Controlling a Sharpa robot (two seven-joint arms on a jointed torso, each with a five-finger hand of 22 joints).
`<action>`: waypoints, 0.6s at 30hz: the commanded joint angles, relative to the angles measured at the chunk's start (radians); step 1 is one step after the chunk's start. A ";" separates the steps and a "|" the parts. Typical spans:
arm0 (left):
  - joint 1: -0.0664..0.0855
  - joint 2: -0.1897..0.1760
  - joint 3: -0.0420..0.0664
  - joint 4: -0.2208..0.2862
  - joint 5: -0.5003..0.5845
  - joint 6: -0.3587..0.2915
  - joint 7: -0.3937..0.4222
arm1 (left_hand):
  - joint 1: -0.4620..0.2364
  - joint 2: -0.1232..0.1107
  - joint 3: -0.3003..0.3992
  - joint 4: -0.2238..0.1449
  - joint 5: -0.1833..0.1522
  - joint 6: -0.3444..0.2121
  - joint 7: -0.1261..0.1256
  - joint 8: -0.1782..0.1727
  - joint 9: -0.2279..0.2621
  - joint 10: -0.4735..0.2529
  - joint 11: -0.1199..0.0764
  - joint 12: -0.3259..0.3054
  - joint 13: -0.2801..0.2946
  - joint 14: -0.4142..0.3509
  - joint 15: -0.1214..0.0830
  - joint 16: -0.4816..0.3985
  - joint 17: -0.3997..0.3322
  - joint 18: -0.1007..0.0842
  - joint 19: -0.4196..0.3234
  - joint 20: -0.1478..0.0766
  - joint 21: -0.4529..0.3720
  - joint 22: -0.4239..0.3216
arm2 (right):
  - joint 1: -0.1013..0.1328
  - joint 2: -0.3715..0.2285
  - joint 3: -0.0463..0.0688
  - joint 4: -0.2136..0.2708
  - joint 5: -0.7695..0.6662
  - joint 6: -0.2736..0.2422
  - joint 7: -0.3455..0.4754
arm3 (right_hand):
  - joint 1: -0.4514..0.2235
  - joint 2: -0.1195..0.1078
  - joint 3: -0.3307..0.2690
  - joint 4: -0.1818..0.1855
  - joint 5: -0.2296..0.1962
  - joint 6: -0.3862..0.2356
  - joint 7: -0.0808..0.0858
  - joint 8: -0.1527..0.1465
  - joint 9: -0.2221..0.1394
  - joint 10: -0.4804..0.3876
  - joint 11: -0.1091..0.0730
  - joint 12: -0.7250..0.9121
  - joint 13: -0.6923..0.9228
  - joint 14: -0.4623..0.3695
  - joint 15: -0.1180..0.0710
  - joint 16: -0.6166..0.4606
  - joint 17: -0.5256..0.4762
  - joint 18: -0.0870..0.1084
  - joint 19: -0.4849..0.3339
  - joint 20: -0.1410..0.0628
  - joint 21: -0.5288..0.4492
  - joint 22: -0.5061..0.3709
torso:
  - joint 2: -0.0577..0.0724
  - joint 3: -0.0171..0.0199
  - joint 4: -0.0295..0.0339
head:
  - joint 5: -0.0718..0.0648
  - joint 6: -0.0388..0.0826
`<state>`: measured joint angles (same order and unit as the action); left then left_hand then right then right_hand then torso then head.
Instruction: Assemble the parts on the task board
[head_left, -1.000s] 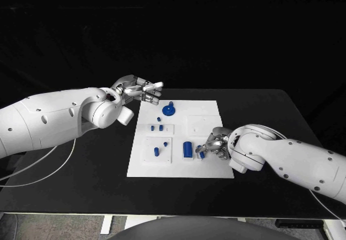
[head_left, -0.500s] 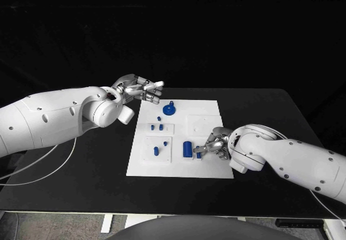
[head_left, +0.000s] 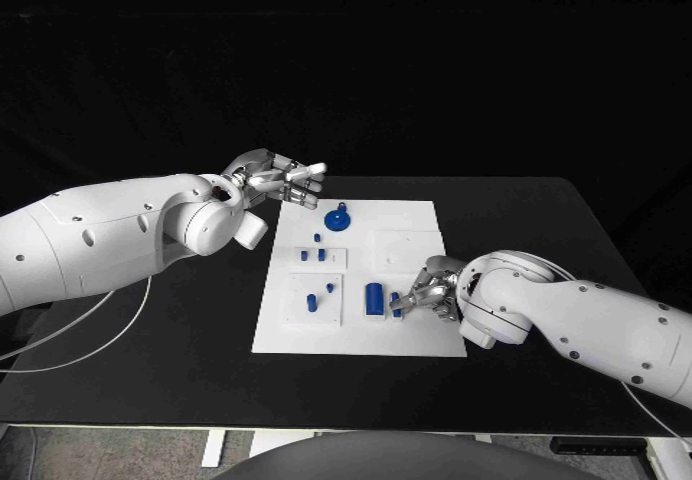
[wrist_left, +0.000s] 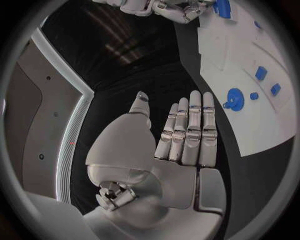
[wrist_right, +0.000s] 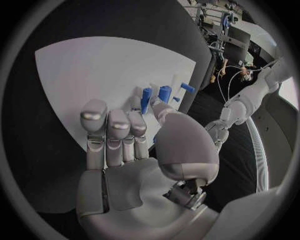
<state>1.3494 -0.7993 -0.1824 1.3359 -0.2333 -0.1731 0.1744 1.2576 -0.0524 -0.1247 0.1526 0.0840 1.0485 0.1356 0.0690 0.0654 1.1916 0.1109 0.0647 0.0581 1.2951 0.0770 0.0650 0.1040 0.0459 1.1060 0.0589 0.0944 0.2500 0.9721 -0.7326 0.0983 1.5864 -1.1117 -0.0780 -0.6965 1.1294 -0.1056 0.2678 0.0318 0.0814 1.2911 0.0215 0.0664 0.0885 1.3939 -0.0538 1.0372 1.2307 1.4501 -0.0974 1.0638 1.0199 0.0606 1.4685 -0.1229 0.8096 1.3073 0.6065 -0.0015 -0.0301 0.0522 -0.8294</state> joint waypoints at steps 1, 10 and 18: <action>0.001 0.001 0.001 0.001 0.005 0.011 0.001 | 0.002 0.012 -0.004 -0.013 0.005 -0.005 0.000 -0.001 0.001 -0.007 -0.002 -0.001 0.001 -0.002 0.002 -0.002 0.001 -0.009 0.001 0.003 0.005 -0.002 | -0.003 -0.002 -0.002 -0.002 0.001 0.011 0.007 | 0.024 0.018 0.016 -0.070 -0.009 0.003 -0.002 -0.003 -0.004 -0.006 -0.005 -0.002 -0.001 0.001 -0.009 -0.007 -0.001 -0.014 0.050 -0.005 -0.005 0.094 | 0.000 -0.0006 -0.0005 | -0.002 0.000; 0.001 0.003 0.001 0.000 0.005 0.012 0.000 | 0.001 0.018 -0.009 -0.026 0.006 -0.005 0.000 -0.001 0.001 -0.007 -0.002 -0.001 0.001 -0.002 0.002 -0.002 0.002 -0.009 0.001 0.003 0.006 -0.002 | -0.005 0.010 -0.002 -0.014 -0.026 0.008 0.004 | 0.015 0.061 0.006 -0.178 -0.016 0.007 -0.004 -0.003 -0.007 -0.004 -0.006 0.002 0.001 0.002 -0.008 -0.006 0.001 -0.015 0.050 -0.005 -0.004 0.094 | 0.000 -0.0003 0.0001 | -0.006 -0.001; 0.001 0.002 0.001 0.000 0.005 0.012 0.000 | 0.001 0.018 -0.009 -0.026 0.006 -0.005 0.000 -0.001 0.001 -0.007 -0.002 -0.001 0.001 -0.002 0.002 -0.002 0.002 -0.009 0.001 0.003 0.006 -0.002 | -0.009 0.011 -0.002 -0.022 -0.040 -0.018 0.007 | -0.010 0.062 0.012 -0.184 -0.014 0.008 -0.005 -0.003 -0.006 -0.003 -0.006 0.003 0.001 0.002 -0.008 -0.007 0.001 -0.015 0.051 -0.005 -0.004 0.094 | -0.001 -0.0014 0.0010 | -0.007 -0.001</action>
<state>1.3494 -0.7989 -0.1824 1.3347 -0.2333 -0.1725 0.1702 1.2579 -0.0421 -0.1328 0.1335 0.0840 1.0486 0.1356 0.0690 0.0654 1.1916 0.1109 0.0647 0.0581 1.2951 0.0770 0.0650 0.1039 0.0458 1.1060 0.0589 0.0944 0.2493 0.9691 -0.7198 0.0999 1.5692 -1.1279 -0.0862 -0.6889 1.1271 -0.0410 0.2823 -0.1568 0.0646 1.2983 0.0181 0.0664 0.0838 1.3902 -0.0573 1.0372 1.2308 1.4527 -0.1000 1.0590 1.0203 0.0606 1.4685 -0.1229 0.8090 1.3073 0.6060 -0.0025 -0.0295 0.0452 -0.8303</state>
